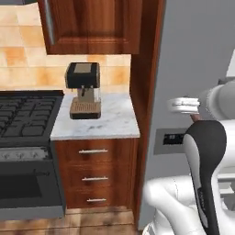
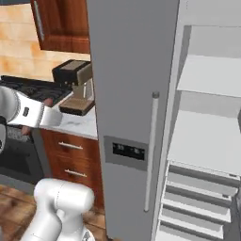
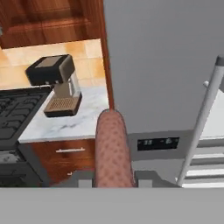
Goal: Retrieve the sausage and cheese from the fridge and place them on the cutting board on the counter.
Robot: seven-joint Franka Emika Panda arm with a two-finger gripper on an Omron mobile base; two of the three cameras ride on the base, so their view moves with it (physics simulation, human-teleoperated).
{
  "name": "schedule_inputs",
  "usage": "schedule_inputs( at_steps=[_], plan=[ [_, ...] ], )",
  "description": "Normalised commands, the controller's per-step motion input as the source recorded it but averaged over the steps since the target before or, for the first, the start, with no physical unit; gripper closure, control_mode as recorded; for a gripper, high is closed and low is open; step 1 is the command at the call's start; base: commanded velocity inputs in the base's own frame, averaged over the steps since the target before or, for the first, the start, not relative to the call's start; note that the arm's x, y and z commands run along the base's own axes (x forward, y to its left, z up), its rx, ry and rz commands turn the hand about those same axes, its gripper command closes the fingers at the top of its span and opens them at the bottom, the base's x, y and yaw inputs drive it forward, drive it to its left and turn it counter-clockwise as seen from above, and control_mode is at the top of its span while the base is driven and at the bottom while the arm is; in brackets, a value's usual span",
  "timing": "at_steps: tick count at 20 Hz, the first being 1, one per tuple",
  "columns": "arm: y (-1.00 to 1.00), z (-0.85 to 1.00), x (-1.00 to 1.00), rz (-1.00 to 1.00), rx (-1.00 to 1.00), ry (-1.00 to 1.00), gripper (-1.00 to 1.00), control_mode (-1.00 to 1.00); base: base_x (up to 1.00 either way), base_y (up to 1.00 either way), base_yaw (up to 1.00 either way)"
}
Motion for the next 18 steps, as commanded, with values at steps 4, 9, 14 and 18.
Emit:
schedule_inputs(
  at_steps=[4, 9, 14, 18],
  plan=[
    [0.0, 0.0, 0.0, 0.0, 0.0, 0.0, 1.0, 1.0, -0.15, 0.14, 1.0],
    [0.0, 0.0, 0.0, 0.0, 0.0, 0.0, 1.0, 1.0, -0.03, 0.1, 1.0],
    [0.0, 0.0, 0.0, 0.0, 0.0, 0.0, 1.0, 1.0, 0.0, 0.0, 1.0],
    [0.0, 0.0, 0.0, 0.0, 0.0, 0.0, 1.0, 1.0, 0.03, 0.0, 1.0]
  ],
)
